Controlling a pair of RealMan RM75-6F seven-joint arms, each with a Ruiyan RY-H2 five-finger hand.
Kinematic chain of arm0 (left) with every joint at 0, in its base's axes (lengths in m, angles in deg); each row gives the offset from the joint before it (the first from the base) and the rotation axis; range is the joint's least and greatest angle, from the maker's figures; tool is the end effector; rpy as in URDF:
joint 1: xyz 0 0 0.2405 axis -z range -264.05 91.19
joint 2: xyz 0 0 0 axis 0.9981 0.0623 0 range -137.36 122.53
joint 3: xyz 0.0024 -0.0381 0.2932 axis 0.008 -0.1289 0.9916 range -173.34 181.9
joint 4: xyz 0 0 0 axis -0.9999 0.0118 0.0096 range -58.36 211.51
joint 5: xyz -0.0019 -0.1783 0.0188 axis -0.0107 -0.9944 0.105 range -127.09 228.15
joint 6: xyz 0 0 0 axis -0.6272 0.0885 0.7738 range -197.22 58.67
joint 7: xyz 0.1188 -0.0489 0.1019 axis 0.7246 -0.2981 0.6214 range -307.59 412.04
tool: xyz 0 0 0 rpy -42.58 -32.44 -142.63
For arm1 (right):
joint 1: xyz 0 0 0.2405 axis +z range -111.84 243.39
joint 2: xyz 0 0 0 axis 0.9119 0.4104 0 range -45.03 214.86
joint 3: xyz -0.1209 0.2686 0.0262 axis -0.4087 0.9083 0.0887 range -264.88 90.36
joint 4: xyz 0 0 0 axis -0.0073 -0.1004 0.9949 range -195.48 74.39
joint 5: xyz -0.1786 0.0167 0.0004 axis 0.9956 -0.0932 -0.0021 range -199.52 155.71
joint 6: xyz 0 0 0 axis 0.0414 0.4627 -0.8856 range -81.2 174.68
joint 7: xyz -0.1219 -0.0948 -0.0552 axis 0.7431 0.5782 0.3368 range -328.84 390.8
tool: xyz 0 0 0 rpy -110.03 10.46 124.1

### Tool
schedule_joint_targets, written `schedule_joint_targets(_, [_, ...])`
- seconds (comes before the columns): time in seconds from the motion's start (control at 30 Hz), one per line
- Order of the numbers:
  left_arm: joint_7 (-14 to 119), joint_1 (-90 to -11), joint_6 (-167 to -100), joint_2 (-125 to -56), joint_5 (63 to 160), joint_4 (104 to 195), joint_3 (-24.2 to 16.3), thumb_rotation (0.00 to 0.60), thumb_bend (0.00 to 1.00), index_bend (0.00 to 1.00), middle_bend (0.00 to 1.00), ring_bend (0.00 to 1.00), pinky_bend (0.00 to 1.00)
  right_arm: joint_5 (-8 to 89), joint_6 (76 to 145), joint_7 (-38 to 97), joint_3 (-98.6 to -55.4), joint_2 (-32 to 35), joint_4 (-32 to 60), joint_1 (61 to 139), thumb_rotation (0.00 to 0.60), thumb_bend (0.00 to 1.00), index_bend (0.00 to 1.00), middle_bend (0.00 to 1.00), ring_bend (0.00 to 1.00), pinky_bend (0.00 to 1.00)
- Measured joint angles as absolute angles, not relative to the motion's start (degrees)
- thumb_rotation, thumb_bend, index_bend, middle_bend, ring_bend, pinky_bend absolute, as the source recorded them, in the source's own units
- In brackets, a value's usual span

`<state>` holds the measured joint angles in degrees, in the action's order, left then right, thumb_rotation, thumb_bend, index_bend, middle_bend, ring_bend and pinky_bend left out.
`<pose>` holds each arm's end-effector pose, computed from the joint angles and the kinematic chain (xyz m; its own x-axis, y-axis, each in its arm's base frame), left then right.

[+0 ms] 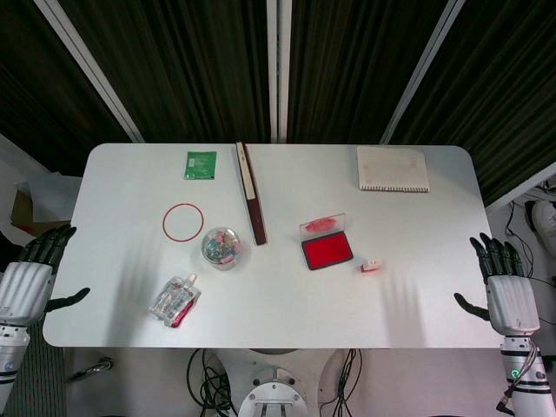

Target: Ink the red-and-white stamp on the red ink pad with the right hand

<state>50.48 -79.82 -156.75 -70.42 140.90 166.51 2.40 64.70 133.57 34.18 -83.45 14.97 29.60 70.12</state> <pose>-0.3231 0.2085 0.2131 0.4264 -0.0380 0.9038 0.8972 -0.1098 -0.4279 -0.3329 -0.2015 0.1786 0.3878 0.0374 0.9210 -0.9214 -0.0103 0.3884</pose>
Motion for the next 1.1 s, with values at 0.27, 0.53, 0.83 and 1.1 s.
schedule_joint_targets(0.27, [49.8,-79.8,-156.7,-71.0,140.7,165.7,2.3,0.553,0.04,0.05,0.08,0.08,0.19,64.6,133.5,34.7,-83.0,15.2,29.9,70.3,0.600,0.05,0.00,0.00,0.00,0.00])
schedule_joint_targets(0.53, [49.5,-79.8,-156.9,-71.0,140.3,165.3,1.9,0.554,0.04,0.05,0.08,0.09,0.19,65.2,133.0,35.1,-83.0,15.2,29.6,70.9,0.600,0.05,0.00,0.00,0.08,0.18])
schedule_joint_targets(0.83, [48.5,-79.8,-156.5,-72.0,140.0,163.8,2.1,0.554,0.04,0.05,0.08,0.08,0.19,65.5,131.0,36.4,-83.2,16.1,30.9,72.0,0.600,0.05,0.00,0.09,0.78,0.99])
schedule_joint_targets(1.1, [48.5,-79.6,-156.1,-72.1,140.3,163.6,2.4,0.555,0.04,0.05,0.08,0.08,0.19,66.2,126.7,44.7,-83.1,14.4,30.6,75.3,0.600,0.05,0.00,0.11,0.78,0.99])
